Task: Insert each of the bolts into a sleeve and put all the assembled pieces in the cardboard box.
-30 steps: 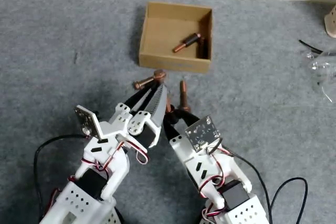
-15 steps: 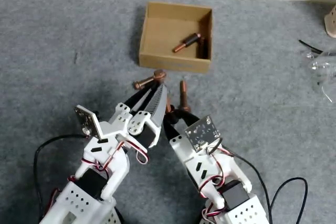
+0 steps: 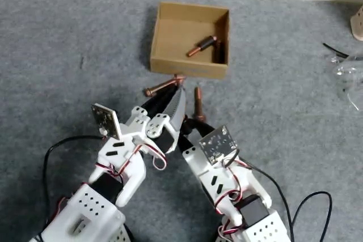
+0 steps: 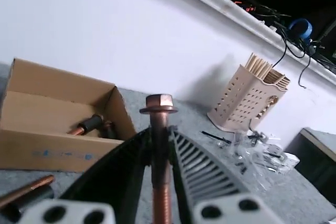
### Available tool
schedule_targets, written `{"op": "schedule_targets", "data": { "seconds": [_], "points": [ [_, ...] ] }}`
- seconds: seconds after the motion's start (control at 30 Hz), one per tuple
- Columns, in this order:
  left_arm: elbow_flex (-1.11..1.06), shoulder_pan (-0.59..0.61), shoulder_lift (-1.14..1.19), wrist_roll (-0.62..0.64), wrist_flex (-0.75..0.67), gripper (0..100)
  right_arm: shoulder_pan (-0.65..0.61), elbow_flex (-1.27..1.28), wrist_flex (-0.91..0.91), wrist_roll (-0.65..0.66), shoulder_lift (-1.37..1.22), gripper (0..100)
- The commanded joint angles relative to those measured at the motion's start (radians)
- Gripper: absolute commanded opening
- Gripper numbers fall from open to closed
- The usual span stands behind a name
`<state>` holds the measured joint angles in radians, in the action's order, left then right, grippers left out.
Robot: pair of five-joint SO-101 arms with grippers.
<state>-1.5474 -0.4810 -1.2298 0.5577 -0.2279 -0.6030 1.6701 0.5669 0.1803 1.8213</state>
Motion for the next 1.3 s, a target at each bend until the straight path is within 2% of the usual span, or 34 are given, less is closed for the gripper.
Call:
{"op": "schedule_targets", "data": {
  "seconds": [0.0, 0.53, 0.7, 0.87, 1.1, 1.27],
  "points": [
    [0.002, 0.01, 0.004, 0.0, -0.035, 1, 0.021, 0.033, -0.039, -0.003, 0.018, 0.4],
    [-0.076, -0.045, -0.03, -0.011, -0.028, 1, 0.094, 0.03, -0.041, -0.005, 0.018, 0.4],
    [-0.156, -0.077, -0.147, -0.13, -0.028, 1, 0.093, 0.03, -0.041, -0.005, 0.018, 0.4],
    [-0.151, -0.108, -0.259, -0.16, 0.14, 1, 0.094, 0.03, -0.041, -0.005, 0.018, 0.4],
    [-0.154, 0.015, -0.484, -0.153, 0.255, 1, 0.096, 0.03, -0.041, -0.005, 0.018, 0.4],
    [-0.145, 0.025, -0.611, -0.153, 0.381, 1, 0.096, 0.03, -0.041, -0.005, 0.018, 0.4]
  ]
}}
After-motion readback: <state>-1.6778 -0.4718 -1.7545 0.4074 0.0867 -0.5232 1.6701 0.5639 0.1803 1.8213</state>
